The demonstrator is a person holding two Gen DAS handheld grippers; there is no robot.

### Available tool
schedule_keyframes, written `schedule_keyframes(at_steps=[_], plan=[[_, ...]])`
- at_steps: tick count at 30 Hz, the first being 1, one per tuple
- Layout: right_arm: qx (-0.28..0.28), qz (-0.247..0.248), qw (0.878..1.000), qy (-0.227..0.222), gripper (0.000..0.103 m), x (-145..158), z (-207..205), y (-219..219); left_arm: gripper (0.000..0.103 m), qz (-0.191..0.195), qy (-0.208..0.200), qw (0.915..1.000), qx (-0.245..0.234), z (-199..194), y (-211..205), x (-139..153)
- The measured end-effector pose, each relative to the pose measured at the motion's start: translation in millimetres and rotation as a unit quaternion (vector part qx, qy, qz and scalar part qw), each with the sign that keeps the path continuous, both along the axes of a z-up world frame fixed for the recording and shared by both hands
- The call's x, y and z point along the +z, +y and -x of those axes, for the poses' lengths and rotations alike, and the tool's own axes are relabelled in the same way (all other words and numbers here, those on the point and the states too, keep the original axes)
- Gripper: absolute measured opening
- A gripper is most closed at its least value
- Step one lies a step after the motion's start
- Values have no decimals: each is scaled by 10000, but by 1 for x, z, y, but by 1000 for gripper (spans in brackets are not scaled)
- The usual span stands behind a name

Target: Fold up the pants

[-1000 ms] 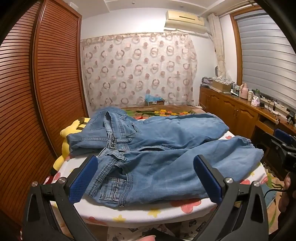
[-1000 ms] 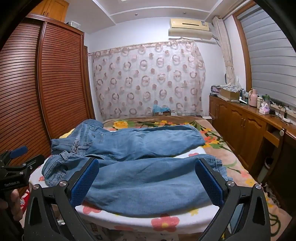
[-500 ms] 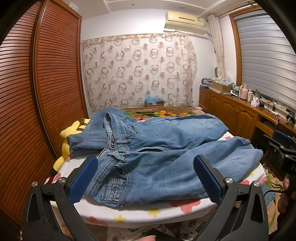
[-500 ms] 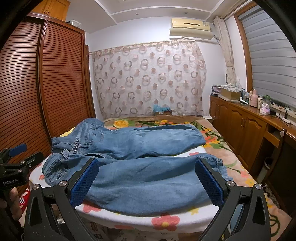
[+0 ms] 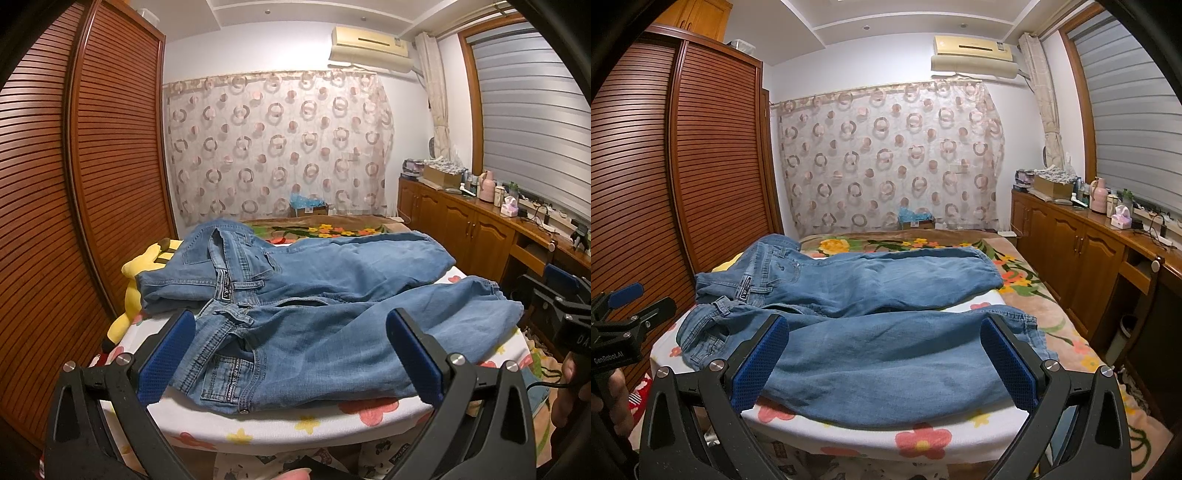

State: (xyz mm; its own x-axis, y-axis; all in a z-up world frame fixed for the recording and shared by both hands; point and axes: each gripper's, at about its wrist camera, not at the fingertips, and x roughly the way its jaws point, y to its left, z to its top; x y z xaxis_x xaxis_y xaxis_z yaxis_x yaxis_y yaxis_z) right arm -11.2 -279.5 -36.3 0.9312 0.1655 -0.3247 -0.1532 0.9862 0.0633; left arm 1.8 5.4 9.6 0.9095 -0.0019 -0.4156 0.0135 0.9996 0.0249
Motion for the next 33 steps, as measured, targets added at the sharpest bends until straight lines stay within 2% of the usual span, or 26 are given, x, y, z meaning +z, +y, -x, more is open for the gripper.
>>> schedule_keyframes(at_steps=[5, 10, 24, 33], plan=[[3, 0, 10000, 1, 103, 0, -2, 0, 103, -7, -3, 10000, -1, -8, 3, 4], [13, 2, 10000, -12, 103, 0, -1, 1, 103, -3, -26, 10000, 6, 5, 0, 3], [9, -15, 10000, -51, 103, 1, -2, 3, 103, -14, -57, 10000, 0, 4, 3, 23], [11, -18, 10000, -57, 103, 0, -1, 3, 103, -19, -75, 10000, 12, 8, 0, 19]])
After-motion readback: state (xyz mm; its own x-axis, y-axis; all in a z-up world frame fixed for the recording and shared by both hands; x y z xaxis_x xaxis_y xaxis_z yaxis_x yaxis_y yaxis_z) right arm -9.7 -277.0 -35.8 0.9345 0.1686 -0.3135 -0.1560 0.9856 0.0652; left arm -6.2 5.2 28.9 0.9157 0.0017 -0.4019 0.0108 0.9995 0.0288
